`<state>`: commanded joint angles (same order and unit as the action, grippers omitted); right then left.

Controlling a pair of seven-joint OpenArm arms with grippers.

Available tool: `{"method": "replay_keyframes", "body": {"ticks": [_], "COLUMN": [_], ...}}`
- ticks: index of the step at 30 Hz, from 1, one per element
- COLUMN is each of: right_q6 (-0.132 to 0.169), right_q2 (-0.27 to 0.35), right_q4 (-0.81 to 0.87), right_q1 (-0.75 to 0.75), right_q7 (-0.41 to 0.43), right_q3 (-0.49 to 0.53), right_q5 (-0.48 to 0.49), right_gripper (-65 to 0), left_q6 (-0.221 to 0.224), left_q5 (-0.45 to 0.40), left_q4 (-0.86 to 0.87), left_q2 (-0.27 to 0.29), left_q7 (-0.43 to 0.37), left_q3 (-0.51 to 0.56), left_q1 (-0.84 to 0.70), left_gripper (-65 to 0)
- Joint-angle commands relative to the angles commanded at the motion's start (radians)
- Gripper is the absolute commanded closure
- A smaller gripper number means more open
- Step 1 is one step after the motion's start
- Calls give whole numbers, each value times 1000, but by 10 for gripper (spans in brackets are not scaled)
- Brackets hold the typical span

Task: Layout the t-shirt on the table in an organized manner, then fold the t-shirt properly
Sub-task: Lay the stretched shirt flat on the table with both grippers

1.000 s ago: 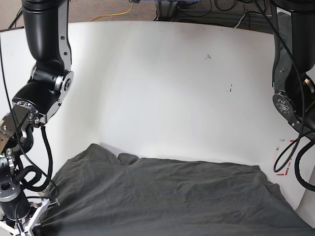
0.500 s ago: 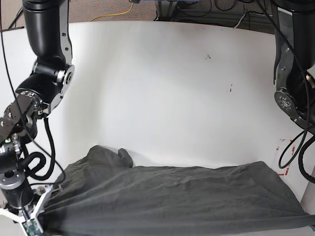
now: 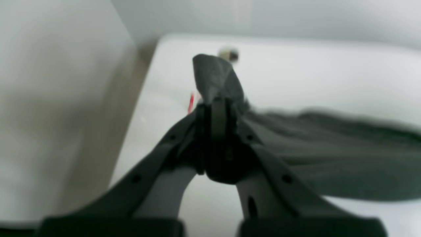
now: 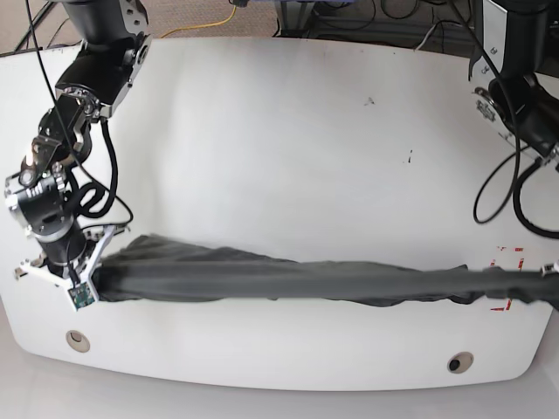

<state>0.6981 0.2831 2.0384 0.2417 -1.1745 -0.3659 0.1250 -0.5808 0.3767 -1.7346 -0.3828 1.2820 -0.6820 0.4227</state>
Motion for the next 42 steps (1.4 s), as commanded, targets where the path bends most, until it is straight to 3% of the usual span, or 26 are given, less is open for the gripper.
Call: {"method": "replay_keyframes", "body": {"ticks": [8, 17, 31, 34, 40, 42], "right_q6": [0, 0, 0, 0, 0, 0], "right_q2": [-61, -69, -74, -100, -112, -114], "right_q4": [0, 0, -3, -3, -3, -3], "right_q1": [-183, -338, -520, -545, -591, -600], "right_q7": [2, -2, -5, -5, -5, -5], "right_q3": [-28, -25, -21, -21, -23, -21], "right_q5": [0, 0, 0, -5, -5, -5], "right_gripper": [0, 0, -5, -38, -189, -231], "left_q6": [0, 0, -2, -2, -2, -3], "left_q5": [91, 164, 184, 184, 184, 184], "left_q4": [-92, -114, -112, -112, -112, -112], "left_q2": [3, 15, 12, 12, 12, 11], "left_q7": [0, -2, -5, -5, -3, -3], "left_q3": [-38, -91, -115, -115, -115, -115], "left_q1": [-295, -520, -709, -733, -770, -781], "left_gripper": [0, 0, 0, 0, -4, -36]}}
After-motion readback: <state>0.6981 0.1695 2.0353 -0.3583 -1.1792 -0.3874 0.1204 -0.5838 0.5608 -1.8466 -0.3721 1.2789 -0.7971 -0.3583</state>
